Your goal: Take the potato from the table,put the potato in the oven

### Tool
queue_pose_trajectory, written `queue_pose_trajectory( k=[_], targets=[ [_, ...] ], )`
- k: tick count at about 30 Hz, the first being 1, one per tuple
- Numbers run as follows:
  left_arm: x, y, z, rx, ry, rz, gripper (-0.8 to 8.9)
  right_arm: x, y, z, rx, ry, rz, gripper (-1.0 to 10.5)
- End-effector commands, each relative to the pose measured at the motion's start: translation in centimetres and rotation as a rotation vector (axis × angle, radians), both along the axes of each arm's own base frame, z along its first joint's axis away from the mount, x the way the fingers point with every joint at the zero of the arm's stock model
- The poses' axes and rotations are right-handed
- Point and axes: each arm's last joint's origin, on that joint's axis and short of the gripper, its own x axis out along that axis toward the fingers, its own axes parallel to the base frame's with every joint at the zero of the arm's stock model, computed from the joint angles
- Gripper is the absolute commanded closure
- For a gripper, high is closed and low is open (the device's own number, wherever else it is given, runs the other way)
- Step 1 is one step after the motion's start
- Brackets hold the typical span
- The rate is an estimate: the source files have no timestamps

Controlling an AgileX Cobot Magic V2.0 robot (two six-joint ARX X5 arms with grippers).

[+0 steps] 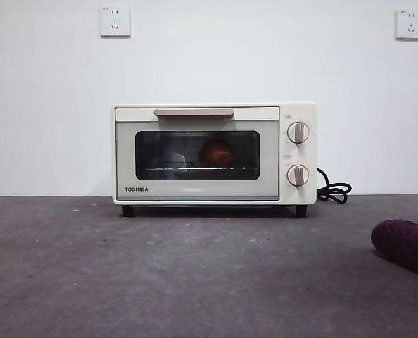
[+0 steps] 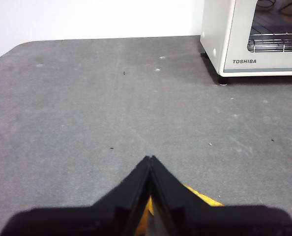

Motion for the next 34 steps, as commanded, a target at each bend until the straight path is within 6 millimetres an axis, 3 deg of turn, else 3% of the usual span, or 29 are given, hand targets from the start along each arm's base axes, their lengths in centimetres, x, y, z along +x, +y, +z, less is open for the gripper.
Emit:
queue_pose_trajectory(
  k=[1, 7, 14, 19, 34],
  targets=[
    [0.1, 0.0, -0.3, 0.01, 0.0, -0.004, 8.18, 0.2, 0.0, -1.4, 0.057, 0.01, 0.003, 9.5],
    [0.1, 0.0, -0.3, 0.01, 0.0, -0.004, 8.18, 0.5, 0.0, -4.1, 0.057, 0.074, 0.001, 9.5],
    [0.1, 0.0, -0.3, 0.01, 0.0, -0.004, 8.18, 0.5, 0.0, -4.5, 0.059, 0.111, 0.0, 9.5],
    [0.1, 0.0, -0.3, 0.01, 0.001, -0.004, 8.18, 0.2, 0.0, -5.8, 0.061, 0.251, -0.004, 9.5],
    [0.1, 0.0, -0.3, 0.01, 0.007, -0.004, 8.18, 0.2, 0.1, -5.7, 0.063, 0.24, -0.004, 9.4]
  ],
)
